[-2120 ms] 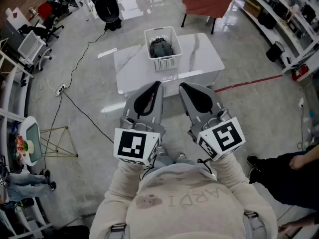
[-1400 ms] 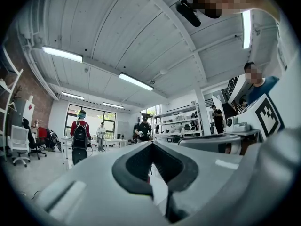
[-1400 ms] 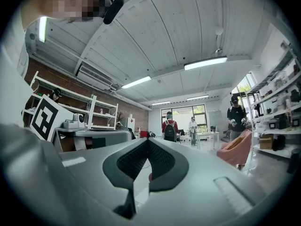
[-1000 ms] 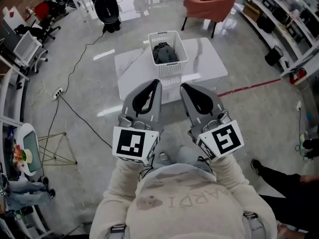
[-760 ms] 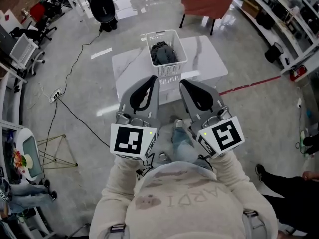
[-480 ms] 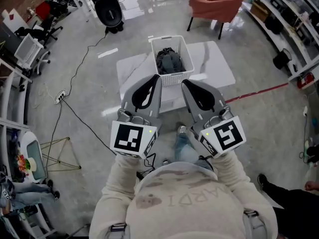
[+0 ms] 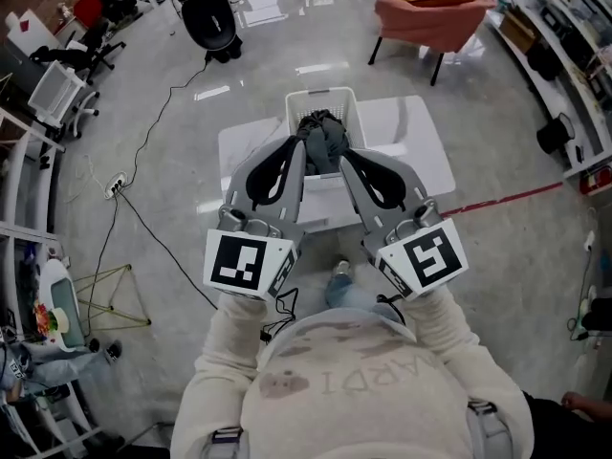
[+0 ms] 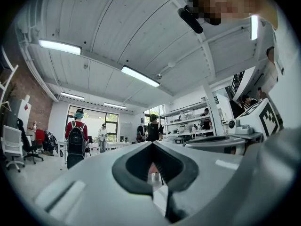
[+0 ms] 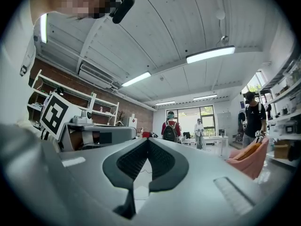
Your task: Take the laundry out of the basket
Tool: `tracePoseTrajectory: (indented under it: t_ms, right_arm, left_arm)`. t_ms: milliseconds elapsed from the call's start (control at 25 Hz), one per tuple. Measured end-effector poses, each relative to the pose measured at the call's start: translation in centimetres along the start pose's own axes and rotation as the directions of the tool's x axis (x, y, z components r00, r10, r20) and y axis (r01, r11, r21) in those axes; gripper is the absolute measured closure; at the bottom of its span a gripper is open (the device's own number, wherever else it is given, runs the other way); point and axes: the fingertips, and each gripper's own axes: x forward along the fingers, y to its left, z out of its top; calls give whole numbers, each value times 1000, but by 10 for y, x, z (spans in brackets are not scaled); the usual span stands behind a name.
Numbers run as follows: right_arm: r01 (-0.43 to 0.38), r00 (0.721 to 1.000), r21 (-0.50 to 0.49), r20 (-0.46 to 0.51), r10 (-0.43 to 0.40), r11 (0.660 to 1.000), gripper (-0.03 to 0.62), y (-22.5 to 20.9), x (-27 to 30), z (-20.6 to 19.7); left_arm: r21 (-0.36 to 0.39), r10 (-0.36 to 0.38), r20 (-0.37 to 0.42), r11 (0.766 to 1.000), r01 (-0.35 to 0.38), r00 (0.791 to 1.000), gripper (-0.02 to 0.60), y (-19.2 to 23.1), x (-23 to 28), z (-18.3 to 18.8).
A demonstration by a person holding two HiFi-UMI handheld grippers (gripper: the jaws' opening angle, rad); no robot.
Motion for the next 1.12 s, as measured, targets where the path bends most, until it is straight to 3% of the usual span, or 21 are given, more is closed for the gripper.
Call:
tracePoseTrajectory:
  t_ms: [240, 520, 840, 1120]
  right_arm:
    - [-39, 999, 11, 9, 39, 999, 566, -57, 19, -2]
    - [-42, 999, 44, 14, 42, 998, 566, -83, 42, -10]
    - [17, 1000, 56, 0, -17, 998, 566, -109, 57, -30]
    - [43, 999, 38, -15, -42, 998, 566, -117, 101, -25]
  left_arm:
    - [1, 49, 12, 999, -49, 999, 581, 10, 57, 5]
    - [5, 67, -3, 998, -67, 998, 581, 33, 89, 6]
    - [11, 8, -11, 1000, -8, 1000, 581, 40, 125, -14]
    - [4, -36, -13, 999, 36, 999, 581, 75, 153, -17]
